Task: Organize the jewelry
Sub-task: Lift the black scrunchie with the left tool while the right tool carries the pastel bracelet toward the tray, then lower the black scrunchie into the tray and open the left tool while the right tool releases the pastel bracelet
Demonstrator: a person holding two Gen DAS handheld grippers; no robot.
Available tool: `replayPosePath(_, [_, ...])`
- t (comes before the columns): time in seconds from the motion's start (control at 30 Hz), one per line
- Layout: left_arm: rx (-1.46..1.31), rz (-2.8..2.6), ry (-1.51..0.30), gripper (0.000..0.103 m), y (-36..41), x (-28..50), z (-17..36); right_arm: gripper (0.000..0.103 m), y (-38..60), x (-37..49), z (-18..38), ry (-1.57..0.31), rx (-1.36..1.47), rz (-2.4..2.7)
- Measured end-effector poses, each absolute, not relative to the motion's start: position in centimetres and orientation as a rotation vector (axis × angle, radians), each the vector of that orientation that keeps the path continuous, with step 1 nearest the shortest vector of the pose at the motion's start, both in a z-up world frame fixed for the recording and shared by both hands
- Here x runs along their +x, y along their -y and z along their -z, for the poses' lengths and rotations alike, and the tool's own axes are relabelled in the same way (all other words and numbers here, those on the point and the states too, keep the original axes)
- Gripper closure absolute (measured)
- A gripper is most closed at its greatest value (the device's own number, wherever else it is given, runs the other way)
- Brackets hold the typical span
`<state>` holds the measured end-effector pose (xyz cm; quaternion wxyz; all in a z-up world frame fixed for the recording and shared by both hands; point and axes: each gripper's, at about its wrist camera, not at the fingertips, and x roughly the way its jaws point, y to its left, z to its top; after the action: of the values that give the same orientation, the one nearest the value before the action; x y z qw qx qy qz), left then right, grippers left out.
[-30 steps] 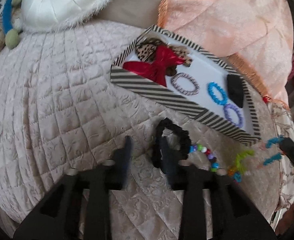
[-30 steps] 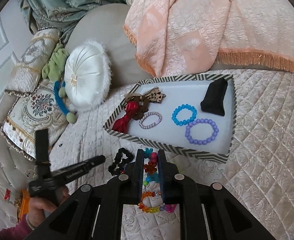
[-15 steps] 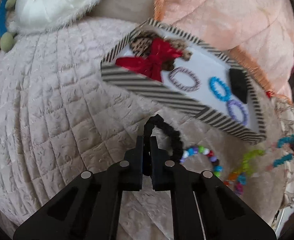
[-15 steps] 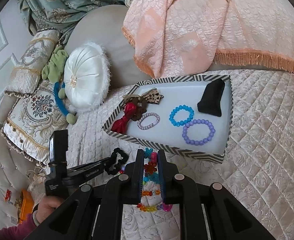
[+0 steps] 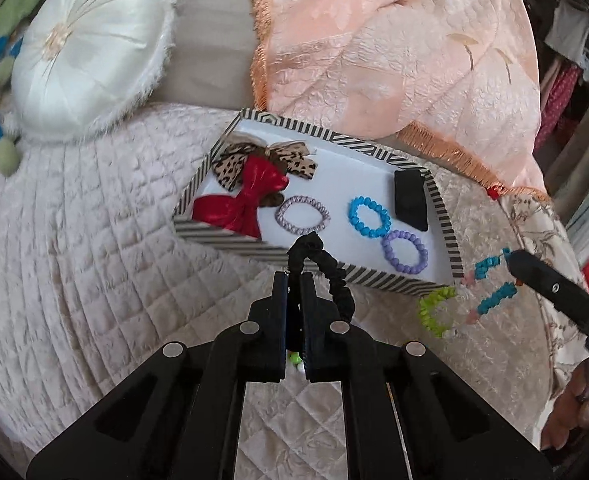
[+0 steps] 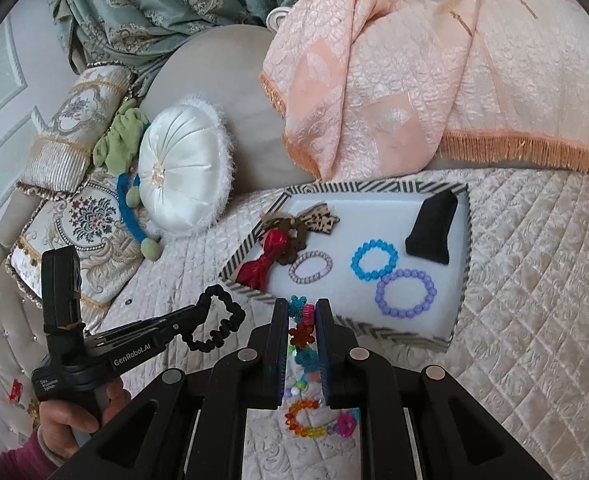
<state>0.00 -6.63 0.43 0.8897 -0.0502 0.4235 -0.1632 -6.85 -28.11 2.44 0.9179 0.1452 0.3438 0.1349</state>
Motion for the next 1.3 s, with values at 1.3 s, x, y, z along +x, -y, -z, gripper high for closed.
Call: replayPosePath(1.3, [0.057,0.317,-0.939,0.099,17.2,16.8,3.8,0.091,32.9,13.9,1.6,-0.853,0.183,-0.207])
